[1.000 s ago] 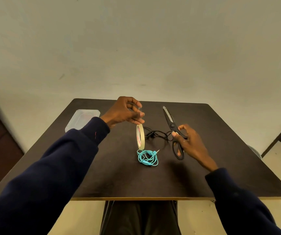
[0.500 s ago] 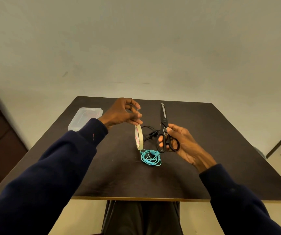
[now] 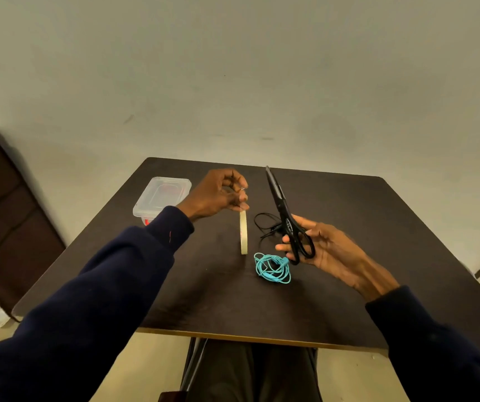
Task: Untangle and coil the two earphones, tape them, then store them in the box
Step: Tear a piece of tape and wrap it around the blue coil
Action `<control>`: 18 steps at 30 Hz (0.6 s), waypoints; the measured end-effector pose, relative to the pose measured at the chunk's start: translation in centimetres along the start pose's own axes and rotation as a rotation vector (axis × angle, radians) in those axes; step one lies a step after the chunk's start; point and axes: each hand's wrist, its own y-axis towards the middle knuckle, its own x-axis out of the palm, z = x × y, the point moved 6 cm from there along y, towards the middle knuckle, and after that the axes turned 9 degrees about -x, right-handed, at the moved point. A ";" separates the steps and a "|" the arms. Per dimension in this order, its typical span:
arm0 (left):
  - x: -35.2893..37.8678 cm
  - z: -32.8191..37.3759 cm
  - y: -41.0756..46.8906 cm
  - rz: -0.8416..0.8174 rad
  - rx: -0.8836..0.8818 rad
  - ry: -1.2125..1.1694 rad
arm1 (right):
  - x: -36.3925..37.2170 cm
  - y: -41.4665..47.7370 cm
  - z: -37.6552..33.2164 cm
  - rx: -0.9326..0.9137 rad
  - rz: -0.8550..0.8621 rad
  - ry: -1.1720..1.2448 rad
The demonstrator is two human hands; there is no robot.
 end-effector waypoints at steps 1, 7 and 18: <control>-0.1 -0.1 0.0 0.002 0.004 -0.005 | -0.1 -0.1 -0.1 -0.007 0.004 -0.008; -0.4 -0.8 0.1 0.021 0.012 -0.041 | -0.5 -0.6 -1.7 -0.092 0.061 -0.294; -0.7 -1.0 0.5 0.100 0.050 0.005 | -2.0 -1.6 -3.7 -0.157 -0.060 -1.173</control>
